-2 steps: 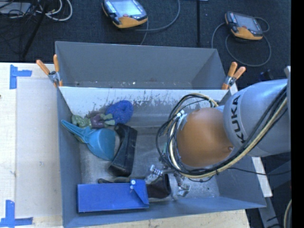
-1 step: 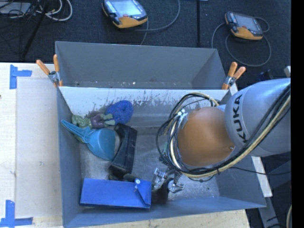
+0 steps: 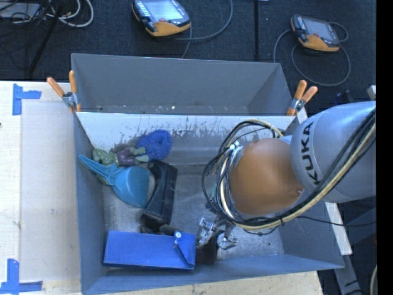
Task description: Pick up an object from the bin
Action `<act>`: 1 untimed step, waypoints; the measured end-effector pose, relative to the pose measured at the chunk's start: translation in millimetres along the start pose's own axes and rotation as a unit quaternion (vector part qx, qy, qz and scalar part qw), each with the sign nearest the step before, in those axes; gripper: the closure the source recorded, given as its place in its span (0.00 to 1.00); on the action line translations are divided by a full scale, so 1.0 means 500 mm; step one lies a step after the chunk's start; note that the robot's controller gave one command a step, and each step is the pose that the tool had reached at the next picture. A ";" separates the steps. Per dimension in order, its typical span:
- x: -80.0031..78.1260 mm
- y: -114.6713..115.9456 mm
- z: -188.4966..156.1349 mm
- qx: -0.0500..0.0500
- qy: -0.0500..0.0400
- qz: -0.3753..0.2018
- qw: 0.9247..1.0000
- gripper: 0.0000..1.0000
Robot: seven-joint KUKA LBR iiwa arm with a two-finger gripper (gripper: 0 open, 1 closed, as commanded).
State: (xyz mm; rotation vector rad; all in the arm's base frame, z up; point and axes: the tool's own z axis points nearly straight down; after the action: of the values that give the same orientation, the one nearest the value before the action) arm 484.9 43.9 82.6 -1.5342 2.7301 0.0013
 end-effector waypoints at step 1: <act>0.001 0.002 -0.008 -0.002 0.002 0.000 1.000 1.00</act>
Offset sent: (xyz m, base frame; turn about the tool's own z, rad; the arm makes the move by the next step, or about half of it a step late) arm 0.0001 0.0000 0.0042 0.0000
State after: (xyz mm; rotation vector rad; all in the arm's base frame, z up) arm 483.8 44.0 86.6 -1.5363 2.7349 0.0032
